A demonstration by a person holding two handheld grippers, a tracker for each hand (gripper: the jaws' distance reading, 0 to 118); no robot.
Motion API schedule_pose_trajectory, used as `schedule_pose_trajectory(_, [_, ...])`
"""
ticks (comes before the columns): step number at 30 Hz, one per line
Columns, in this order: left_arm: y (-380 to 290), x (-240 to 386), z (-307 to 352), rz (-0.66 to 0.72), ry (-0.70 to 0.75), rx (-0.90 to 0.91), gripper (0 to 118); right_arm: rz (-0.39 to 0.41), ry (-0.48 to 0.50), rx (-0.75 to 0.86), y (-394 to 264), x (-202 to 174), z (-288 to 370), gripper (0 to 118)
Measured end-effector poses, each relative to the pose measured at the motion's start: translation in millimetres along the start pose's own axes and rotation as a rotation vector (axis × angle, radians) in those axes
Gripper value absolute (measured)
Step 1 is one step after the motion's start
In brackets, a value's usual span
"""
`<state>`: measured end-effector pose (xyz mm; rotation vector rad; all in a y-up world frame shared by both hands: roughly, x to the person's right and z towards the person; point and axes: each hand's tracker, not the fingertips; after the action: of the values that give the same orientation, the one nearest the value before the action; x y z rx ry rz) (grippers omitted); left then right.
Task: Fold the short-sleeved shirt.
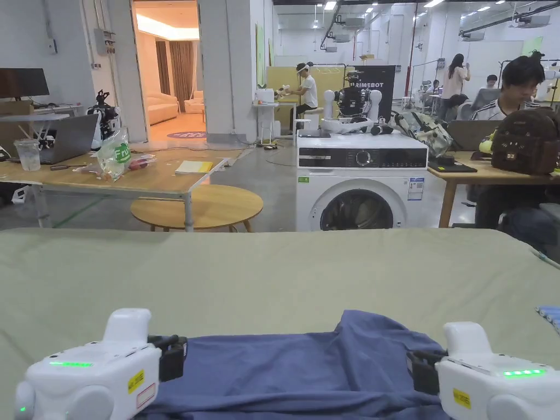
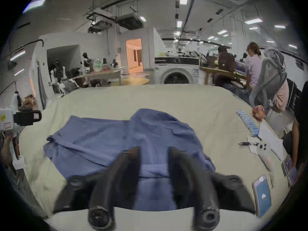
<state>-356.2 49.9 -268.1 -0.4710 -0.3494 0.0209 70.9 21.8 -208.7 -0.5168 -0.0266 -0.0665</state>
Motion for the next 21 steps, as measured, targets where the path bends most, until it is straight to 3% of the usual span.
schedule_pose_trajectory(1, [1.9, 4.5, 1.7, -0.001, -0.001, -0.002, 2, -0.003, 0.005, -0.001, -0.4, -4.3, 1.9, 4])
schedule_pose_trajectory(2, [1.9, 6.6, 4.2, 0.000, -0.002, -0.001, 0, -0.004, 0.007, 0.000, -0.7, -7.3, 2.8, 0])
schedule_pose_trajectory(10, [1.4, -17.2, 29.5, 0.071, 0.009, 0.000, 0, -0.058, 0.029, -0.011, -8.9, -0.8, 15.9, 0])
schedule_pose_trajectory(11, [-0.2, -27.4, 32.3, 0.111, 0.004, -0.020, 16, -0.058, 0.031, -0.013, -10.0, 1.4, 18.6, 0])
schedule_pose_trajectory(13, [-10.1, -55.8, 35.7, 0.151, 0.045, -0.104, 73, -0.057, 0.045, -0.016, -16.1, 8.1, 26.9, 0])
schedule_pose_trajectory(18, [-55.2, -101.7, 26.5, 0.332, 0.080, -0.202, 70, -0.137, 0.095, -0.043, -31.5, 19.7, 30.9, 0])
schedule_pose_trajectory(21, [-78.9, -108.4, 3.5, 0.377, 0.102, -0.265, 70, -0.111, 0.090, -0.071, -37.0, 20.8, 30.9, 0])
